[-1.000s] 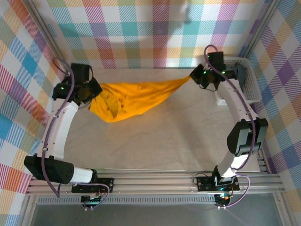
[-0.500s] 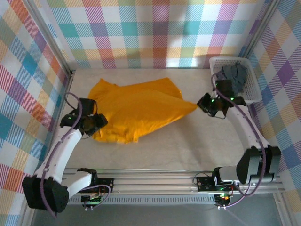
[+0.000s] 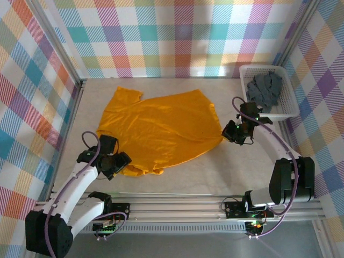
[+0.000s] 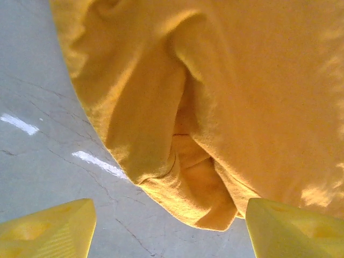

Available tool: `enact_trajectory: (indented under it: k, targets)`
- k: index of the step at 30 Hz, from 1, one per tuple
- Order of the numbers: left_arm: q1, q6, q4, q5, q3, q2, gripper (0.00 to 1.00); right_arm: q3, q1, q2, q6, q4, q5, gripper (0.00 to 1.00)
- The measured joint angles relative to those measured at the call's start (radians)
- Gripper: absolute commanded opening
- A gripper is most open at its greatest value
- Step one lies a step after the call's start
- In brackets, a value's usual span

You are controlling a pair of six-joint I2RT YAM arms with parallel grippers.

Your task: Fold and stack the t-shirts

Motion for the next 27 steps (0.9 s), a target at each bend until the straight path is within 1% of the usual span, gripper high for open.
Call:
enact_trajectory:
  k: [2,5,7,8,9,10,13,14,15,18,21,24,27]
  targets:
    - [-0.039,-0.042,0.037,0.0,-0.016,0.062,0.75,-0.008,0.0,-0.008,0.0,0.002,0.0,0.0]
    - [-0.072,-0.088,0.074,-0.008,-0.019,0.158,0.74,-0.021,0.0,-0.021,0.0,0.002,0.0,0.0]
    - [-0.077,-0.11,0.101,-0.019,-0.023,0.193,0.71,-0.024,0.0,-0.03,0.0,0.001,0.0,0.0]
    - [-0.077,-0.119,0.118,-0.024,-0.025,0.208,0.67,-0.024,0.0,-0.035,0.0,0.001,0.0,0.0]
    - [-0.077,-0.129,0.13,-0.024,-0.027,0.221,0.61,-0.024,0.0,-0.039,0.0,0.001,0.0,0.0]
    - [-0.078,-0.137,0.146,-0.028,-0.027,0.24,0.5,-0.024,0.0,-0.045,0.0,0.001,0.0,0.0]
    - [-0.08,-0.148,0.183,-0.041,-0.026,0.3,0.13,-0.024,0.0,-0.06,0.0,0.001,-0.001,0.0]
    - [-0.08,-0.151,0.164,-0.052,-0.025,0.309,0.04,-0.024,0.0,-0.063,0.0,0.001,-0.001,0.0]
    - [-0.08,-0.154,0.143,-0.064,-0.023,0.307,0.0,-0.024,0.0,-0.069,0.0,0.001,-0.001,0.0]
    - [-0.085,-0.147,0.142,-0.081,-0.002,0.276,0.0,-0.023,0.0,-0.1,0.0,0.001,-0.004,0.0]
    - [-0.085,-0.128,0.095,-0.119,0.085,0.167,0.0,0.001,0.0,-0.167,-0.006,-0.016,-0.003,0.0]
    - [-0.085,-0.095,0.052,-0.161,0.26,0.034,0.0,0.093,0.0,-0.243,-0.014,-0.03,0.0,0.0]
    - [-0.085,-0.065,0.033,-0.194,0.45,-0.04,0.0,0.226,0.0,-0.314,-0.025,-0.031,0.004,0.0]
